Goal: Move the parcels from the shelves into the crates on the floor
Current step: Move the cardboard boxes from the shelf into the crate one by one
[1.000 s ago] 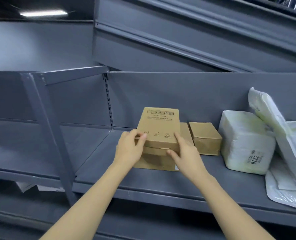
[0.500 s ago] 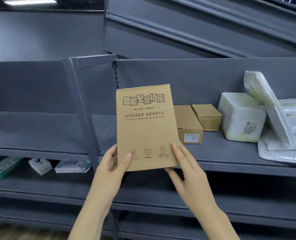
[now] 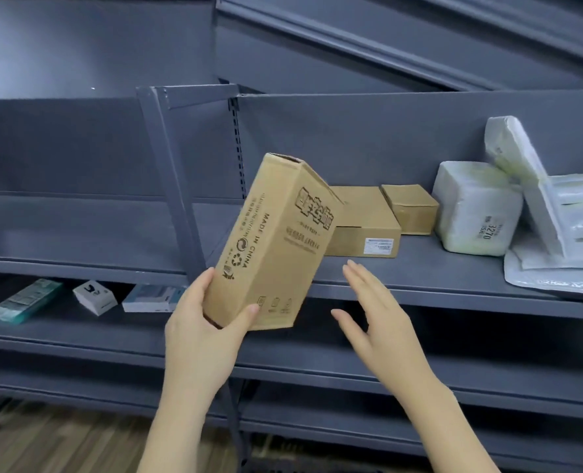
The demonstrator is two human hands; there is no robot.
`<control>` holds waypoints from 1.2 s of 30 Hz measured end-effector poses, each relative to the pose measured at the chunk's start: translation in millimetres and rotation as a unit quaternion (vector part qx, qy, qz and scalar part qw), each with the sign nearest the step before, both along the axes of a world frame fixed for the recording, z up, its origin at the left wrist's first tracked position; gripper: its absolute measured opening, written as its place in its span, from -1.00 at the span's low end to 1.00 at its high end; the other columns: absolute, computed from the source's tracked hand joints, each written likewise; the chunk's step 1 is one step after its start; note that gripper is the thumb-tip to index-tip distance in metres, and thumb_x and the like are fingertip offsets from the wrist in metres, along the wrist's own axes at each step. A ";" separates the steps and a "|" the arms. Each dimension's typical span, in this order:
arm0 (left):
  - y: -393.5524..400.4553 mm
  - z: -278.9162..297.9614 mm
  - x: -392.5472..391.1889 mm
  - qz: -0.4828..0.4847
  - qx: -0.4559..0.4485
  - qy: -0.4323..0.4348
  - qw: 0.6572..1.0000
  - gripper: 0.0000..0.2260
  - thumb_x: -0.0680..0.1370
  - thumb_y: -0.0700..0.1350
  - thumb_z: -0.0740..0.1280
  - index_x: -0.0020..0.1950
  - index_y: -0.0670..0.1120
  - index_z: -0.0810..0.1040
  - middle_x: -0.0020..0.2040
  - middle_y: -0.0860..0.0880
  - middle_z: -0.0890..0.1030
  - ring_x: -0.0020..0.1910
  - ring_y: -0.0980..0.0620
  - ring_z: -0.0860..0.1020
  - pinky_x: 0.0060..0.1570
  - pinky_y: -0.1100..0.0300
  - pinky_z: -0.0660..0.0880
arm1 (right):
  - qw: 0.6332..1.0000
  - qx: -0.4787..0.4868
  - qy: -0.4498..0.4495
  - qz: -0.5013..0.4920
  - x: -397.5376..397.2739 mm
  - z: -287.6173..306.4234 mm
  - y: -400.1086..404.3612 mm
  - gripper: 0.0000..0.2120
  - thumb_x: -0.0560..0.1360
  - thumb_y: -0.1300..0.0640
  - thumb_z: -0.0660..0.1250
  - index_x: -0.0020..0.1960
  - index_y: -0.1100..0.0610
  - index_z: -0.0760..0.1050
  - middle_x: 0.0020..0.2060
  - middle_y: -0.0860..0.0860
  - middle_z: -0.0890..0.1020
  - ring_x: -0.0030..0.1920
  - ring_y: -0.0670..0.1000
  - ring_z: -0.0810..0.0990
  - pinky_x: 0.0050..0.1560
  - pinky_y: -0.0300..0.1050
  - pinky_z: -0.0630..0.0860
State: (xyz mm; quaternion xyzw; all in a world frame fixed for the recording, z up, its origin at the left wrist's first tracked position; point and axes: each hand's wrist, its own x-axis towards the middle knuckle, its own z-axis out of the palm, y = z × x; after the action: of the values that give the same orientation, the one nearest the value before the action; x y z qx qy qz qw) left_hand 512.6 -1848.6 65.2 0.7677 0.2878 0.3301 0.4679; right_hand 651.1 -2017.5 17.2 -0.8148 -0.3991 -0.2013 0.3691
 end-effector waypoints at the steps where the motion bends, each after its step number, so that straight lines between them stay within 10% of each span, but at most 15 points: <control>1: -4.4 0.6 2.1 0.009 0.053 0.016 0.998 -0.34 0.37 -0.08 0.51 0.41 0.06 0.34 0.22 0.18 0.45 0.21 0.14 0.42 0.26 0.08 0.39 | 1.000 0.002 0.003 -0.006 3.4 4.3 -6.1 -0.43 0.53 0.09 0.34 0.49 0.07 0.24 0.43 -0.20 0.20 0.42 -0.32 0.07 0.35 -0.24 0.30; 6: -25.1 -1.5 15.1 -0.025 0.240 0.035 0.970 -0.42 0.37 -0.27 0.47 0.34 -0.02 0.40 0.15 0.23 0.36 0.14 0.25 0.30 0.16 0.28 0.28 | 1.000 0.001 -0.014 -0.017 18.9 28.1 -32.5 -0.34 0.52 0.10 0.35 0.52 0.04 0.11 0.47 -0.18 0.13 0.46 -0.25 0.06 0.35 -0.53 -0.06; 14: -32.3 3.2 31.8 -0.075 0.425 -0.025 0.902 -0.39 0.26 -0.51 0.40 0.25 -0.13 0.45 0.26 -0.02 0.43 0.29 0.04 0.31 0.38 0.36 0.12 | 0.996 -0.072 -0.056 0.023 31.6 52.7 -65.3 -0.18 0.48 0.03 0.39 0.46 -0.28 -0.13 0.51 -0.20 0.00 0.50 -0.17 0.01 0.40 -0.27 0.12; 23: -43.4 5.6 35.1 -0.050 0.454 -0.104 0.883 -0.33 0.23 -0.55 0.37 0.27 -0.10 0.39 0.28 -0.04 0.39 0.32 -0.07 0.33 0.41 0.20 0.18 | 0.992 -0.007 -0.125 0.009 38.5 57.7 -78.9 -0.31 0.38 0.15 0.50 0.44 0.02 0.31 0.40 -0.05 0.33 0.40 -0.02 0.30 0.33 -0.19 0.28; 36: -39.2 -5.6 24.2 -0.017 0.362 -0.091 0.928 0.03 0.26 -0.39 0.53 0.50 0.13 0.01 0.43 0.00 0.24 0.41 0.10 0.17 0.31 -0.08 0.27 | 0.997 0.033 -0.053 0.045 40.4 37.2 -80.9 -0.37 0.38 0.10 0.50 0.39 -0.01 0.35 0.38 -0.13 0.35 0.40 -0.10 0.31 0.35 -0.31 0.22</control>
State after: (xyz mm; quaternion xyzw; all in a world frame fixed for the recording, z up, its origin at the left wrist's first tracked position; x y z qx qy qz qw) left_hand 536.8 -1887.8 59.6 0.8564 0.0917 0.4721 0.1877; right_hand 691.5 -2098.4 54.4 -0.7717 -0.4473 -0.2403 0.3831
